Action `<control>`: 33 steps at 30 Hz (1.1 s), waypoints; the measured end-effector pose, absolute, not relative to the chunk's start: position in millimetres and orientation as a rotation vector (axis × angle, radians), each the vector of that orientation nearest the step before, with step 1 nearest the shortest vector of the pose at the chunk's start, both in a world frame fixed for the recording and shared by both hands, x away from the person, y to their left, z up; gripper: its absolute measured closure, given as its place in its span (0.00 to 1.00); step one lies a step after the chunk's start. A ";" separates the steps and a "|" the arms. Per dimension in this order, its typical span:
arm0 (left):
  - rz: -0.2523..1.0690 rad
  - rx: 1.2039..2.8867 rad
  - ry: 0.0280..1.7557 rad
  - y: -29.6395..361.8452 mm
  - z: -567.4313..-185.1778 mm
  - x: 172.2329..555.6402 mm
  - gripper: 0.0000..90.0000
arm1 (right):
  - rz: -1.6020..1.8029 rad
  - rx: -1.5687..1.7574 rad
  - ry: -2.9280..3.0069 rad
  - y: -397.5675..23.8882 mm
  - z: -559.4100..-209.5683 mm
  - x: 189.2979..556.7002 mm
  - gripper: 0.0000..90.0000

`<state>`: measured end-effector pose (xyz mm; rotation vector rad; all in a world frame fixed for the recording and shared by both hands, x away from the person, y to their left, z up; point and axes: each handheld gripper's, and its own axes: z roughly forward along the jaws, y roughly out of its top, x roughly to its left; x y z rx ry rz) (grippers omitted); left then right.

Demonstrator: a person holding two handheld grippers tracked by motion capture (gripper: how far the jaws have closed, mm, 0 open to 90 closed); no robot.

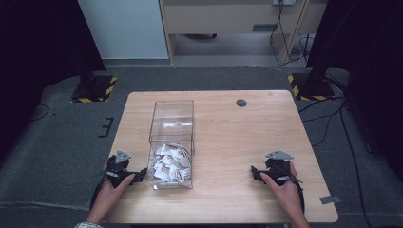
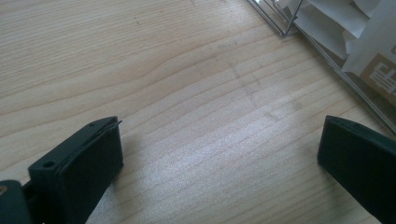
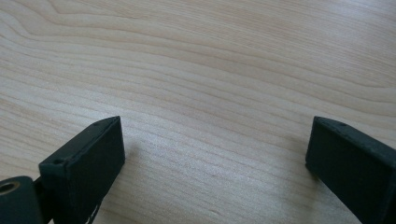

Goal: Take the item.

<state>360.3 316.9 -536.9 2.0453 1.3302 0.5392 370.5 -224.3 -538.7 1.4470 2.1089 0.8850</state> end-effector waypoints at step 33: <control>0.539 2.045 1.330 316.9 -537.0 360.3 0.00 | 0.918 1.353 2.180 -209.9 -519.1 361.1 0.15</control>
